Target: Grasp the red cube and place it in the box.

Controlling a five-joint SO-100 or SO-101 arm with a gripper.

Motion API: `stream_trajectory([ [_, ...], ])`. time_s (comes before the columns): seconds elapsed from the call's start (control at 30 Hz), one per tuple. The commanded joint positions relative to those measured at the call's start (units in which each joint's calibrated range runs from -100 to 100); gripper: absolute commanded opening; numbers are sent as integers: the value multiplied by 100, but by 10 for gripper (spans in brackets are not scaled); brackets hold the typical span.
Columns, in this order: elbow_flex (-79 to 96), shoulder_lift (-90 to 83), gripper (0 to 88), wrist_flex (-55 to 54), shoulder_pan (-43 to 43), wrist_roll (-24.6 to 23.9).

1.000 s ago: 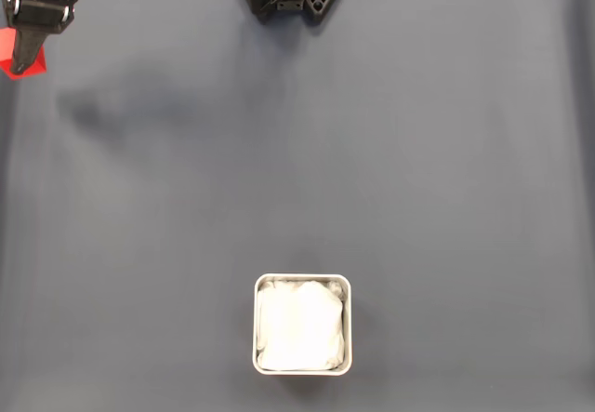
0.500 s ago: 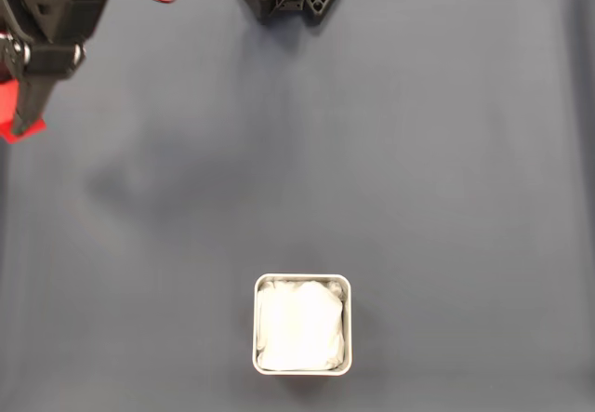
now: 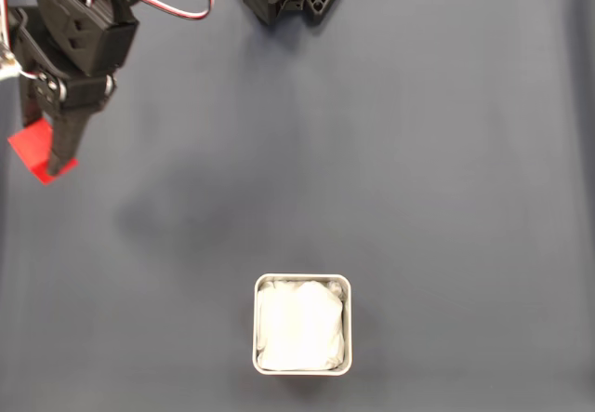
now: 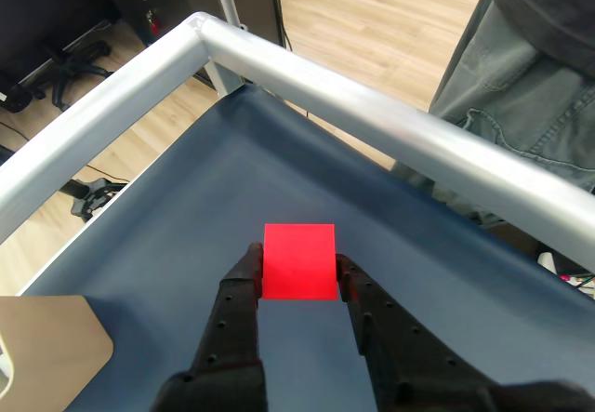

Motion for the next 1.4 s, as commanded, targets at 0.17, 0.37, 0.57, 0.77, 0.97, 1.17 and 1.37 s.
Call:
stream_trajectory([
  [0.17,-99,-563,36,118,-575,29],
  [0.37,220,-927,36,110,-887,59],
  [0.57,403,-1161,35,86,-1185,68],
  [0.77,494,-1343,32,69,-1540,68],
  [0.97,494,-1421,31,12,-1938,68],
  [1.17,494,-1413,30,-152,-2251,103],
  [1.37,494,-1196,29,-447,-2457,156],
])
